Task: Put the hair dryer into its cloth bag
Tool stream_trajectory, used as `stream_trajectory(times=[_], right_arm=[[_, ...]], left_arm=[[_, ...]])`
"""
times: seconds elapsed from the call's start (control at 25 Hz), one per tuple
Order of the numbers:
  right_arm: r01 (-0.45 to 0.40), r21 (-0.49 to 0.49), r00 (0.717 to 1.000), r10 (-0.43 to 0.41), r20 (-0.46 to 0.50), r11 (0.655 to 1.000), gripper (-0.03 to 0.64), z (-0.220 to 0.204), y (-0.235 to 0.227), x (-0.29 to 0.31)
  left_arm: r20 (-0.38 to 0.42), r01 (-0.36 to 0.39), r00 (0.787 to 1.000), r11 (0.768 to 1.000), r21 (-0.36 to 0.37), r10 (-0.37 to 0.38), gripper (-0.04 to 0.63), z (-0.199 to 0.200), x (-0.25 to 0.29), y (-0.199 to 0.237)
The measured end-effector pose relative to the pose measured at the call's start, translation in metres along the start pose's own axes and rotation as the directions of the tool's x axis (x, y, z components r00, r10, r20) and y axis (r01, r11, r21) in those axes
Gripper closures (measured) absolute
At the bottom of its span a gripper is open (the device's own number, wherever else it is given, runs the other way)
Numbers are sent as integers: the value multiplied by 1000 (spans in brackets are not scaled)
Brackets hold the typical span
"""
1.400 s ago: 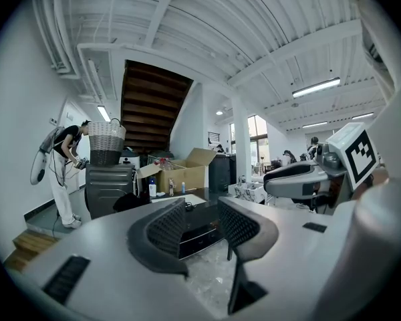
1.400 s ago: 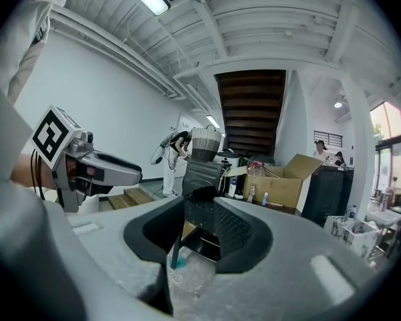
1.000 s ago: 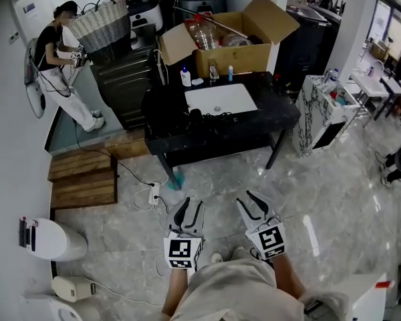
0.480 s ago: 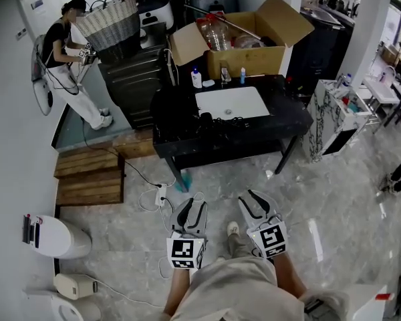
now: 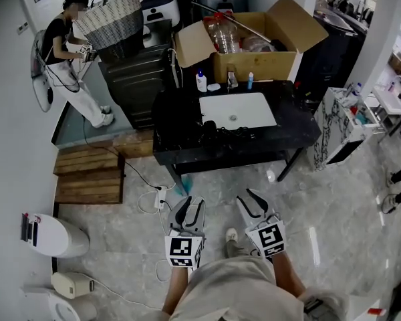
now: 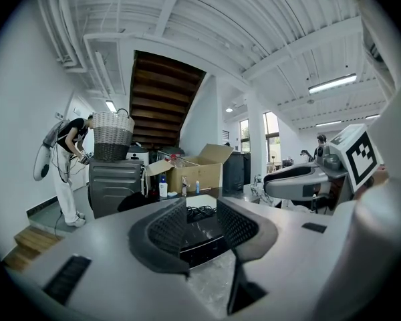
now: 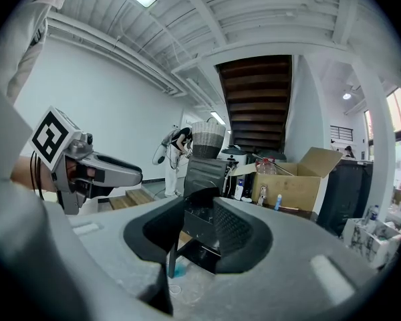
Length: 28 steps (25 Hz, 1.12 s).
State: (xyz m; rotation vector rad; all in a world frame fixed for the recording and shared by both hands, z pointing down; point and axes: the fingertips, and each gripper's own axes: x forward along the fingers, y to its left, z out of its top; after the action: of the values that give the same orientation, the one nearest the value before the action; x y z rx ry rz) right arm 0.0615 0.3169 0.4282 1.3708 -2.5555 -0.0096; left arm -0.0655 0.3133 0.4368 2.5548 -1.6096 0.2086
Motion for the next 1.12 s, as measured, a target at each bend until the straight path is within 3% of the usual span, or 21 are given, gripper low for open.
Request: stream_trajectory(times=[1.12], right_arm=[[-75, 25, 997, 75, 13, 997, 492, -1, -144, 100]], left_arm=[[-24, -75, 997, 997, 33, 76, 457, 37, 161, 9]])
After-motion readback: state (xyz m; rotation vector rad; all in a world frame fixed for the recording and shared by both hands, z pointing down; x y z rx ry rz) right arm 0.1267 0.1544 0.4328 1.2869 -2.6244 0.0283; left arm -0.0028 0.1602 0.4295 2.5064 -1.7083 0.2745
